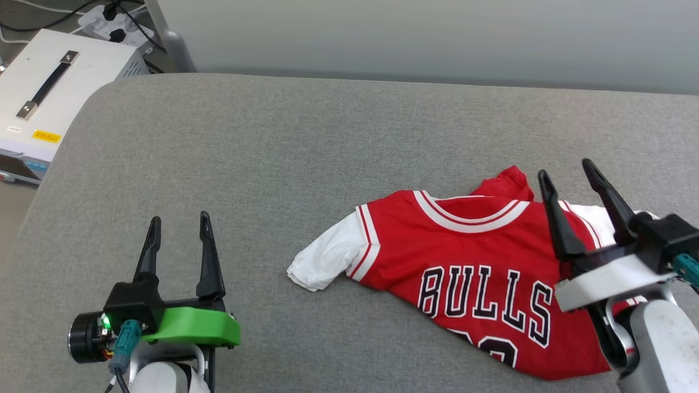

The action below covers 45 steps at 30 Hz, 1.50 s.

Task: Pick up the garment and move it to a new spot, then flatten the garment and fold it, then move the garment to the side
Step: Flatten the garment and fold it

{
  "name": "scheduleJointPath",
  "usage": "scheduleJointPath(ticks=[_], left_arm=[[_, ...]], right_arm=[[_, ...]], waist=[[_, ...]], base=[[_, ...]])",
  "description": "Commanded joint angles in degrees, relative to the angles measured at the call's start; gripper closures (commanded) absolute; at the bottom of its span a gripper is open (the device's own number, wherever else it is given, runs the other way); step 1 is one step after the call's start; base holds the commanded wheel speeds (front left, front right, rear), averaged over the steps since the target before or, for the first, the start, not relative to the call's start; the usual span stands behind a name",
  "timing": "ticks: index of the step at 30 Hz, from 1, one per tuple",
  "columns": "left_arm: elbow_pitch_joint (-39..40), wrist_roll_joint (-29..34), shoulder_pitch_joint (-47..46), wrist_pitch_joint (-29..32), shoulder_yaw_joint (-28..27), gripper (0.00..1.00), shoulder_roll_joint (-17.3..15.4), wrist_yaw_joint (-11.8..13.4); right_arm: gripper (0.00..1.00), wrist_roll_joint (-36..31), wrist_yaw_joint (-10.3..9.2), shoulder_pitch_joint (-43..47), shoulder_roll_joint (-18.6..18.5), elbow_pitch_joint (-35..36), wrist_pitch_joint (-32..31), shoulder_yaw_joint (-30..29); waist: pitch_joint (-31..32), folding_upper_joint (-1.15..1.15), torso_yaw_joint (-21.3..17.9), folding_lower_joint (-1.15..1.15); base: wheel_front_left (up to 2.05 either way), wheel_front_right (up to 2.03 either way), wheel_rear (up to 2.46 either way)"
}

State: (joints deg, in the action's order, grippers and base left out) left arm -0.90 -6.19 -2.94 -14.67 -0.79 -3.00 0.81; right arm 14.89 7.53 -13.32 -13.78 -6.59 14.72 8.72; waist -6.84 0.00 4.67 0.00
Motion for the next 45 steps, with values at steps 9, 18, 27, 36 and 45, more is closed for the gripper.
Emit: scheduleJointPath(ticks=[9,18,27,36,45], left_arm=[[0.28,1.20,-1.44,-0.33,-1.01,0.00,-0.31,-3.14],[-6.31,0.35,-10.63,1.90,4.05,0.00,-5.89,-7.68],[-6.23,-18.07,-30.40,26.45,22.04,0.00,-18.95,-8.27],[-6.66,-36.11,-43.15,54.82,39.91,0.00,-29.13,-8.29],[-8.46,-43.65,-42.13,61.72,50.49,0.00,-34.77,-8.29]], right_arm=[[0.00,-3.09,-0.04,8.92,4.33,4.35,0.28,-9.38],[0.00,-4.73,-0.04,9.48,4.64,5.81,0.28,-10.02],[0.00,-6.15,-0.04,6.95,3.31,6.62,0.28,-8.84],[0.00,-7.06,-0.04,4.05,2.51,6.61,0.28,-7.21],[0.00,-7.03,-0.04,3.02,2.94,6.45,0.28,-7.86]], waist=[[-0.26,0.00,-2.40,0.00],[-2.10,0.00,-3.55,0.00],[-5.59,0.00,-4.22,0.00],[-9.00,0.00,-6.50,0.00],[-11.20,0.00,-8.29,0.00]], base=[[0.00,0.00,0.00],[0.00,0.00,0.00],[0.00,0.00,0.00],[0.00,0.00,0.00],[0.00,0.00,0.00]])
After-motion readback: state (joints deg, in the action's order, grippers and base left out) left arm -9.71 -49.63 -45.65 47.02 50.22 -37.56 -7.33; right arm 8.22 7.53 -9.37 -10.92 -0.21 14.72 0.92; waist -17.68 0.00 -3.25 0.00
